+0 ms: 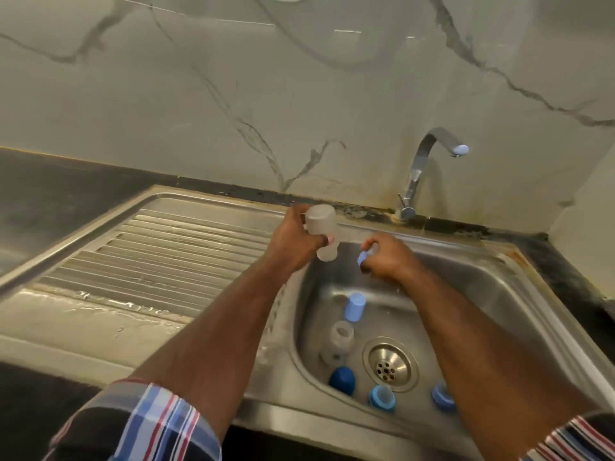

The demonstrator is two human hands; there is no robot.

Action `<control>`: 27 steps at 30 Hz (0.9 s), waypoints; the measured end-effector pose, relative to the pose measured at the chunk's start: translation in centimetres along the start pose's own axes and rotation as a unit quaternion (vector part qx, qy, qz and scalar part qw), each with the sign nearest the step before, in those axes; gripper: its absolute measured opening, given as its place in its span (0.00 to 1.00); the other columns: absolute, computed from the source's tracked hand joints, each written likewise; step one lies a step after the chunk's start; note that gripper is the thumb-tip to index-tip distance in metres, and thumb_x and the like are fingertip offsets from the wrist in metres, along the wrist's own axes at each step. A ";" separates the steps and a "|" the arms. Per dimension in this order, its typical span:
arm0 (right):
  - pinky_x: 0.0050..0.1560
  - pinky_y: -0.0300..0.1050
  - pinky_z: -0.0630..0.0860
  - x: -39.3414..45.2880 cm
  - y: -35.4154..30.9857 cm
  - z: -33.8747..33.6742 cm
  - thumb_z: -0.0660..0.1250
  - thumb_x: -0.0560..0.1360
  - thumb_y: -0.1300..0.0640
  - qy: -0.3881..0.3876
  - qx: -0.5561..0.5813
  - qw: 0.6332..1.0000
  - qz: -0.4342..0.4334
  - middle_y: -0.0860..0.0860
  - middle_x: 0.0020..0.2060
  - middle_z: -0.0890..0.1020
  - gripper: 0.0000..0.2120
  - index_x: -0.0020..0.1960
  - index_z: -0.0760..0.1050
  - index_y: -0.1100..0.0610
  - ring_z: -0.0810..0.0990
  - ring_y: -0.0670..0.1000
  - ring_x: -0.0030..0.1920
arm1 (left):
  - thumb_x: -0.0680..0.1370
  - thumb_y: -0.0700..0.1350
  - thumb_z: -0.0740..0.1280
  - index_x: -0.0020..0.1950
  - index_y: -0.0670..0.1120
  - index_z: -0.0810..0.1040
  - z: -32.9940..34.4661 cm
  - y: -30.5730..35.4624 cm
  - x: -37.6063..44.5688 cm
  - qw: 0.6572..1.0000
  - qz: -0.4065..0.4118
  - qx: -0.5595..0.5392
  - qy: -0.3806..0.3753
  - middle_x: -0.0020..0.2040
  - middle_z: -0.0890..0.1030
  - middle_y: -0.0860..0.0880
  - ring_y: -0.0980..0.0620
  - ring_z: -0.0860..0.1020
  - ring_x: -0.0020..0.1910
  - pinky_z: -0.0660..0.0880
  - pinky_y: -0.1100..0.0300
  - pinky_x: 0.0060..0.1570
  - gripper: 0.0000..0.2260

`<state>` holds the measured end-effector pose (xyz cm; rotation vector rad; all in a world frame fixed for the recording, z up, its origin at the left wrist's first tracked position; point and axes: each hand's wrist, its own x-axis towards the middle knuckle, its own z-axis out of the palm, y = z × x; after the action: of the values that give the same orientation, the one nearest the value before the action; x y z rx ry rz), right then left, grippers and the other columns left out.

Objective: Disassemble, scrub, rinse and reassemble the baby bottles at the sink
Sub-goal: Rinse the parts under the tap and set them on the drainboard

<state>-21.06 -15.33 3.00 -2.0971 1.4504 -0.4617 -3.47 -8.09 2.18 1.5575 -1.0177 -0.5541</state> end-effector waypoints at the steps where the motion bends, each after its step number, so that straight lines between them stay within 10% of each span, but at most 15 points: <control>1: 0.49 0.54 0.82 0.3 -1.4 0.2 0.74 0.71 0.62 0.003 0.024 1.000 -0.010 0.53 0.49 0.80 0.14 0.54 0.76 0.52 0.80 0.53 0.48 | 0.68 0.42 0.80 0.64 0.50 0.71 -1.4 0.3 0.3 1.000 0.003 -0.003 0.009 0.59 0.80 0.49 0.47 0.80 0.56 0.79 0.43 0.59 0.29; 6: 0.41 0.49 0.79 0.8 -8.2 2.8 0.79 0.66 0.58 0.024 0.070 0.992 -0.104 0.54 0.49 0.80 0.27 0.62 0.74 0.54 0.80 0.55 0.46 | 0.72 0.37 0.78 0.70 0.46 0.71 -9.3 0.5 2.0 0.998 0.017 -0.015 0.052 0.60 0.79 0.49 0.49 0.80 0.56 0.77 0.54 0.57 0.29; 27: 0.53 0.48 0.79 4.7 -20.9 17.7 0.73 0.75 0.56 -0.042 0.021 0.981 -0.187 0.53 0.56 0.81 0.18 0.63 0.75 0.56 0.79 0.52 0.53 | 0.74 0.38 0.77 0.72 0.50 0.70 -23.4 -8.5 6.2 0.994 -0.030 0.047 0.095 0.68 0.76 0.49 0.47 0.77 0.64 0.76 0.42 0.65 0.30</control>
<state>6.12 -9.77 1.51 -2.3321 0.9890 -0.5318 21.07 -0.63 1.09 1.6937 -0.8661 -0.3950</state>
